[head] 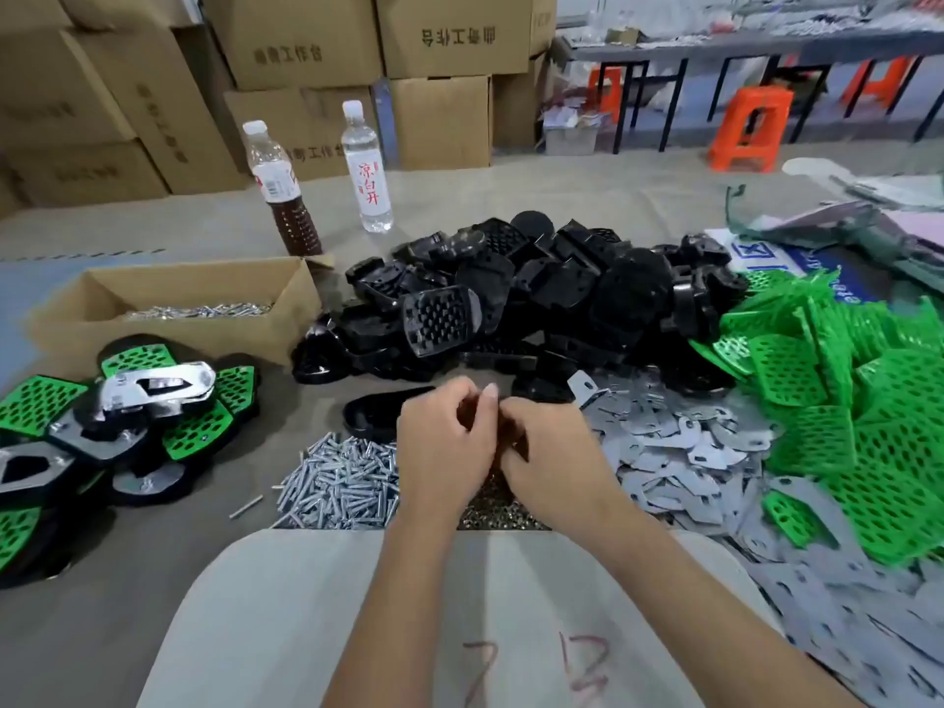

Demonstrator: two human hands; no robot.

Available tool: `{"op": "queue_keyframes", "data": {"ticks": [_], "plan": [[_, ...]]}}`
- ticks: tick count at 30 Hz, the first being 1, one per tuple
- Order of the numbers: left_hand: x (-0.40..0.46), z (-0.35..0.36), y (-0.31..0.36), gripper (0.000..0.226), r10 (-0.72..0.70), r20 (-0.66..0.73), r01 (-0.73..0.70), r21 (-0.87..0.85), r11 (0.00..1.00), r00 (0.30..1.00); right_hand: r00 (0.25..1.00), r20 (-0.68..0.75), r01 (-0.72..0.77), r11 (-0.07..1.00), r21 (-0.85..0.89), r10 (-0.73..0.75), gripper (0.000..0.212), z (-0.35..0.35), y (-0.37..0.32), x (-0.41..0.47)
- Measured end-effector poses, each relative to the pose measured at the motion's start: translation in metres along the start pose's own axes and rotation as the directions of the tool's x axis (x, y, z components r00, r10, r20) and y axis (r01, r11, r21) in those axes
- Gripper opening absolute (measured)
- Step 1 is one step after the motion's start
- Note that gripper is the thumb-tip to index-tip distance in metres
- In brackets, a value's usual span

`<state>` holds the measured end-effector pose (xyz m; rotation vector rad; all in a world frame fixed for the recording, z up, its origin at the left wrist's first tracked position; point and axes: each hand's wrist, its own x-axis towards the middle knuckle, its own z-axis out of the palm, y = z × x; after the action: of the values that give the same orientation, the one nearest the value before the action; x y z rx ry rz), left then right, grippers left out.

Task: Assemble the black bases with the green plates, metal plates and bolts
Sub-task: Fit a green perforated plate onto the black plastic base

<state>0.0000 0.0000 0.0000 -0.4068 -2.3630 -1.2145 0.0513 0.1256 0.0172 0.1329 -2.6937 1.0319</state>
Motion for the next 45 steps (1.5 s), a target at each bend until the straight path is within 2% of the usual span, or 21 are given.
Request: {"op": "queue_keyframes", "data": {"ticks": [3,5,8,10,12,16,18,21,24,27,29,30,31,32,33,34,36,38,39,42,45], "plan": [[0.004,-0.007,-0.003,0.042,0.059,-0.077,-0.057,0.02,0.998,0.995,0.999,-0.013,0.033,0.991,-0.13,-0.035,0.019,0.01,0.001,0.011],[0.009,-0.013,-0.002,0.045,0.059,-0.184,-0.063,-0.019,0.998,0.981,0.995,0.04,0.102,0.965,-0.241,-0.096,0.032,0.017,-0.006,0.024],[0.017,-0.023,-0.008,0.045,-0.036,-0.405,0.006,-0.074,0.997,0.913,0.953,0.227,0.251,0.941,-0.228,-0.199,0.053,0.032,-0.014,0.05],[0.021,-0.03,-0.016,0.046,-0.113,-0.506,0.06,-0.121,0.991,0.855,0.924,0.33,0.276,0.935,-0.224,-0.194,0.064,0.04,-0.015,0.065],[0.022,-0.033,-0.026,0.046,-0.205,-0.546,0.119,-0.189,0.975,0.812,0.921,0.352,0.27,0.925,-0.269,-0.166,0.072,0.045,-0.012,0.074],[0.027,-0.037,-0.037,0.044,-0.308,-0.608,0.145,-0.303,0.942,0.732,0.933,0.332,0.227,0.944,-0.24,-0.14,0.065,0.047,-0.012,0.074],[0.028,-0.04,-0.035,0.042,-0.288,-0.644,0.086,-0.327,0.941,0.709,0.931,0.33,0.248,0.936,-0.249,-0.158,0.06,0.043,-0.011,0.069],[0.027,-0.038,-0.025,0.042,-0.19,-0.658,-0.012,-0.29,0.957,0.729,0.933,0.292,0.295,0.913,-0.281,-0.212,0.044,0.027,-0.011,0.055],[0.021,-0.029,-0.008,0.035,-0.011,-0.602,-0.127,-0.185,0.975,0.798,0.961,0.094,0.276,0.927,-0.253,-0.261,0.013,0.006,-0.007,0.035],[0.009,-0.011,0.018,0.021,0.095,-0.476,-0.154,-0.086,0.984,0.874,0.974,-0.126,0.16,0.962,-0.219,-0.191,0.019,-0.022,0.01,0.009],[0.0,0.008,0.04,0.019,-0.045,-0.317,-0.023,-0.207,0.978,0.947,0.947,-0.27,0.11,0.967,-0.23,-0.172,0.024,-0.042,0.026,-0.013],[-0.004,0.019,0.052,0.019,-0.193,-0.165,0.133,-0.317,0.939,0.967,0.925,-0.332,0.11,0.965,-0.239,-0.188,0.025,-0.052,0.035,-0.024],[-0.007,0.028,0.062,0.017,-0.344,0.041,0.328,-0.425,0.844,0.938,0.903,-0.377,0.114,0.962,-0.246,-0.204,0.026,-0.06,0.044,-0.034],[-0.012,0.039,0.072,0.016,-0.438,0.26,0.508,-0.507,0.696,0.861,0.888,-0.411,0.111,0.963,-0.247,-0.207,0.028,-0.068,0.054,-0.045],[-0.018,0.047,0.079,0.013,-0.462,0.432,0.632,-0.539,0.556,0.775,0.882,-0.43,0.099,0.968,-0.231,-0.193,0.031,-0.077,0.064,-0.055],[-0.024,0.055,0.086,0.011,-0.449,0.529,0.694,-0.54,0.477,0.72,0.882,-0.44,0.083,0.975,-0.204,-0.167,0.034,-0.085,0.072,-0.064],[-0.032,0.065,0.096,0.014,-0.443,0.571,0.722,-0.556,0.412,0.692,0.882,-0.457,0.042,0.985,-0.166,-0.114,0.041,-0.098,0.084,-0.077],[-0.036,0.075,0.106,0.021,-0.449,0.551,0.709,-0.583,0.395,0.703,0.863,-0.501,-0.029,0.983,-0.183,-0.068,0.048,-0.104,0.093,-0.083],[-0.038,0.08,0.109,0.023,-0.436,0.533,0.688,-0.588,0.425,0.725,0.845,-0.533,-0.086,0.972,-0.217,-0.045,0.05,-0.105,0.096,-0.085],[-0.041,0.09,0.118,0.027,-0.367,0.41,0.543,-0.506,0.671,0.835,0.784,-0.62,-0.28,0.915,-0.292,0.042,0.052,-0.107,0.104,-0.091],[-0.044,0.094,0.12,0.034,-0.382,0.327,0.5,-0.486,0.716,0.864,0.732,-0.651,-0.473,0.839,-0.271,0.203,0.051,-0.111,0.109,-0.092]]}}
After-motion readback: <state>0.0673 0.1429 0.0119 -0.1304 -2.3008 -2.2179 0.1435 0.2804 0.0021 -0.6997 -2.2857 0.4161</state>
